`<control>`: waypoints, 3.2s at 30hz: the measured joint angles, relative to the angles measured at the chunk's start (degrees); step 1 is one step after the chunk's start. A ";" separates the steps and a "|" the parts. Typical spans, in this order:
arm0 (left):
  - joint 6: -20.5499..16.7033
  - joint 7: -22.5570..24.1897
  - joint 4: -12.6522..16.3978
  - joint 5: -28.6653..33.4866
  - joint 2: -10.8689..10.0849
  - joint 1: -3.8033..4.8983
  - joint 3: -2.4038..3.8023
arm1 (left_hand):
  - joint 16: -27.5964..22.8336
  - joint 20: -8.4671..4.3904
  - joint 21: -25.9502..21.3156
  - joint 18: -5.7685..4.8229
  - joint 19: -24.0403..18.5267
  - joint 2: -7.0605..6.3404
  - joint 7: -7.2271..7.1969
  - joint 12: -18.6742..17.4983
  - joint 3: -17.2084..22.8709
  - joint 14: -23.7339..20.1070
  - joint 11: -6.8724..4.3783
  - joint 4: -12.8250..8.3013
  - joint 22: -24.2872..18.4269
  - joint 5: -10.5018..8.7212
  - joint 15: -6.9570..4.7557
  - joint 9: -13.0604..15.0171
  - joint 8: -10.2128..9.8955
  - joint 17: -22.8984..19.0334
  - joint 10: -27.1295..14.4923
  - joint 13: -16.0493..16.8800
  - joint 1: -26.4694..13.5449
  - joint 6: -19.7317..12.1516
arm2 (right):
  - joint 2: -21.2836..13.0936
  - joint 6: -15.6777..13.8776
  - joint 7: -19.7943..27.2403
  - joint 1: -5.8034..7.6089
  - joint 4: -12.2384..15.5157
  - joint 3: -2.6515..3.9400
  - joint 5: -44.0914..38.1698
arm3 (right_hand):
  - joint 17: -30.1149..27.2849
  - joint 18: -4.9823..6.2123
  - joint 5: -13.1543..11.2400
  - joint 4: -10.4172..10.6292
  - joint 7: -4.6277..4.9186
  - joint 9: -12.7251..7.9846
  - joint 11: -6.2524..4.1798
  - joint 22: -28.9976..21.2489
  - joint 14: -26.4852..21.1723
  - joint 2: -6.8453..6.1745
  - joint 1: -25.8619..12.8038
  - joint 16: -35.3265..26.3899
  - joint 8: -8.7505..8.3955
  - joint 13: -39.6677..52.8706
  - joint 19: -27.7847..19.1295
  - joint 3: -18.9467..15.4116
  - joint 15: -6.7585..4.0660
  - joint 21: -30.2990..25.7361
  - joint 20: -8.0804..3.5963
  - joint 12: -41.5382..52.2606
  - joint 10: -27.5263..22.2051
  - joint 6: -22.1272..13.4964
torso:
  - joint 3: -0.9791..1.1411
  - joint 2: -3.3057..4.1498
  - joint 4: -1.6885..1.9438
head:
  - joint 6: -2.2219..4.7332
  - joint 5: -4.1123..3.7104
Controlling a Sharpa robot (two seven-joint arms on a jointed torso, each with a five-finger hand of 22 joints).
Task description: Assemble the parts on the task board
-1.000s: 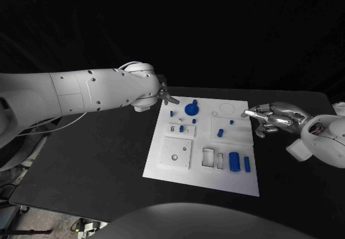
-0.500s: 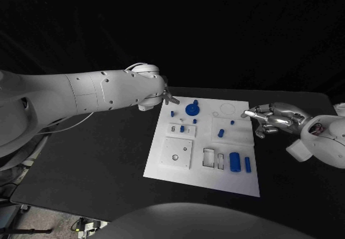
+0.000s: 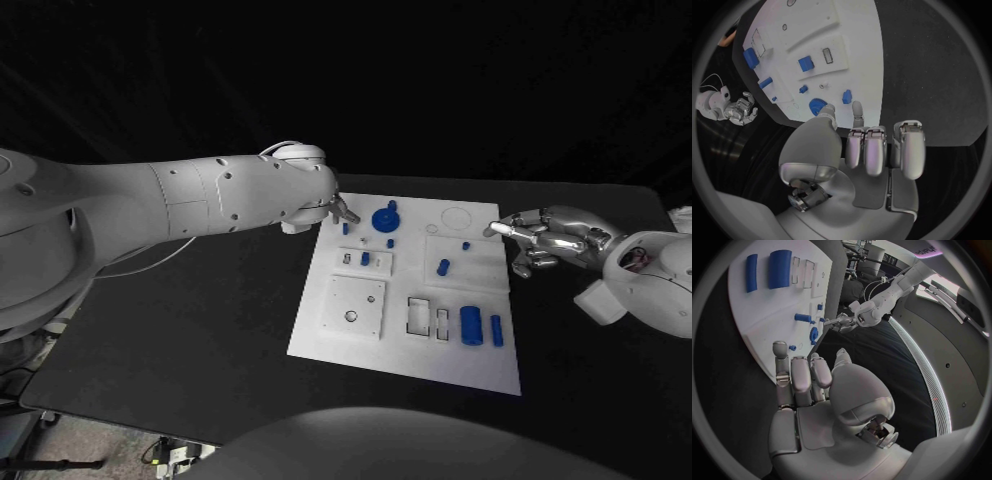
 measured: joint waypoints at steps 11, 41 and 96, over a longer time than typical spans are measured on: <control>0.10 0.00 -0.91 0.04 0.29 -0.29 0.03 | 0.00 0.00 0.00 0.01 0.00 -0.16 0.00 0.00 0.00 0.00 0.00 0.00 0.00 0.37 0.00 0.04 0.22 0.00 0.00 0.00 0.29 0.00 | -0.17 0.05 0.00 -0.02 0.05 -0.01 0.03 | 0.00 0.00 0.23 0.16 0.00 -0.05 0.00 -0.01 0.00 0.00 0.00 0.00 0.00 -0.05 0.00 0.16 0.00 0.00 0.00 -0.22 0.00 0.00 | 0.05 -0.08 0.01 | 0.00 0.10; 0.75 0.00 -1.27 0.67 1.09 -1.13 0.02 | 0.00 0.00 -0.23 0.00 0.00 0.82 -0.21 0.00 0.01 0.00 0.00 0.00 0.00 7.11 0.00 0.03 0.21 -0.01 0.00 0.00 4.29 -0.22 | -0.39 0.14 0.00 -0.14 0.13 -0.01 0.07 | 0.03 -0.01 0.45 0.16 0.00 -0.04 0.00 -0.03 0.00 0.23 0.23 0.00 0.00 -0.11 -0.20 0.16 0.00 0.01 0.20 -0.23 0.00 0.00 | 0.06 -0.04 0.00 | 0.00 -0.03; -3.68 0.01 13.51 -0.47 -9.10 -1.37 0.01 | 0.00 -0.42 -0.80 -0.01 0.00 1.95 -1.72 0.00 7.25 -0.01 -1.24 0.09 0.02 8.31 -0.82 0.83 1.84 0.01 0.00 0.01 11.60 1.73 | -0.66 0.47 -0.49 -0.39 -0.24 -0.01 0.09 | 0.00 -0.01 0.76 0.16 0.00 -0.03 0.00 -0.01 -0.21 0.23 0.23 -0.22 0.00 -0.35 -0.62 0.16 0.21 -0.63 0.20 -0.23 -0.41 0.00 | 0.07 -0.08 0.03 | 0.00 -0.08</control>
